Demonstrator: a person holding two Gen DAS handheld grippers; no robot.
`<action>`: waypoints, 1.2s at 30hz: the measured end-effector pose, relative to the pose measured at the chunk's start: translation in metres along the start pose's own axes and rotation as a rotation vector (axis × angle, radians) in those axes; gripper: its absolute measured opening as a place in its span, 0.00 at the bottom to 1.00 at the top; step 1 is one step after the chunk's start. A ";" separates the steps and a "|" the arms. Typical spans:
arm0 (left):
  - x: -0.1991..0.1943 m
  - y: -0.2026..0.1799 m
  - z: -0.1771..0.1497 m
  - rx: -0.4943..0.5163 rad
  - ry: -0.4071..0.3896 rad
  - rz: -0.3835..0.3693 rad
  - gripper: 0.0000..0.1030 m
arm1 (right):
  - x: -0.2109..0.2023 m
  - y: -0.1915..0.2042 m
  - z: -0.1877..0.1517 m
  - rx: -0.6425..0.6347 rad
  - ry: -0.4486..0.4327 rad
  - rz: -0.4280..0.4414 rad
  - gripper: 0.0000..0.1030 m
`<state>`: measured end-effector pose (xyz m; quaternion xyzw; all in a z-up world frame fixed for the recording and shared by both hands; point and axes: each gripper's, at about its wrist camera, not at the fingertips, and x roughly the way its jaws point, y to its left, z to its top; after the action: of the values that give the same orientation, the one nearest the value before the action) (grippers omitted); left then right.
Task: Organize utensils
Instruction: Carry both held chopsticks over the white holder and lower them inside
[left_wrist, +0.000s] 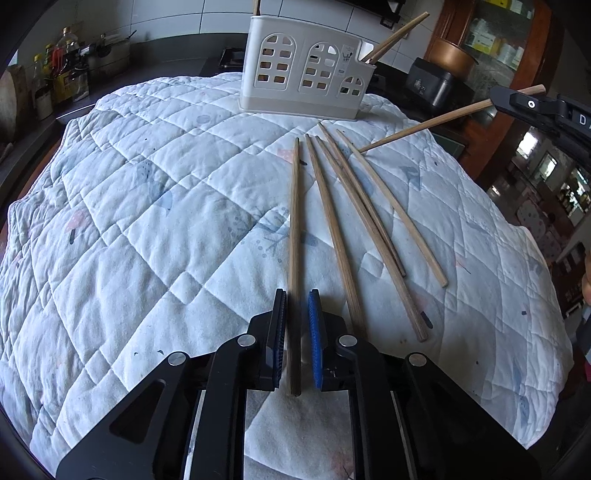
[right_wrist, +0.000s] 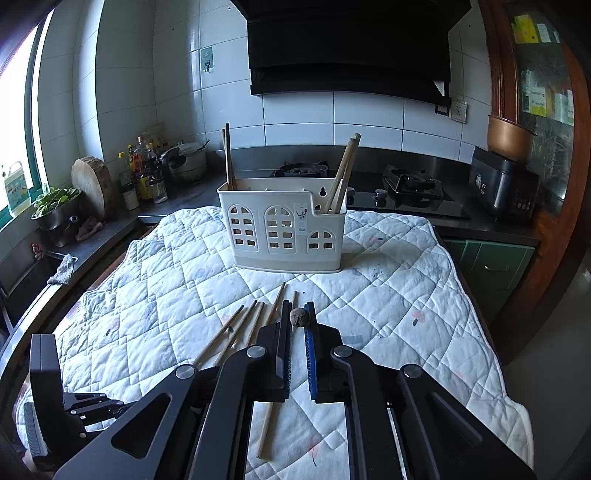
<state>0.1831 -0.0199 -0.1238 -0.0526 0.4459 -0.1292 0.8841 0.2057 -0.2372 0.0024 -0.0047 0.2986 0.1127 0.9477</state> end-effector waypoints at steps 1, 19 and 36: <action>-0.001 -0.001 0.001 0.009 0.000 0.007 0.06 | 0.000 0.000 0.000 -0.001 0.000 -0.001 0.06; -0.063 -0.001 0.080 0.108 -0.267 -0.031 0.06 | 0.010 -0.008 0.040 -0.012 0.007 0.040 0.06; -0.100 0.002 0.182 0.177 -0.322 -0.062 0.05 | -0.014 -0.020 0.171 -0.106 -0.013 0.081 0.06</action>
<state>0.2727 0.0058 0.0617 -0.0084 0.2837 -0.1851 0.9408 0.2957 -0.2462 0.1500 -0.0421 0.2861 0.1666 0.9427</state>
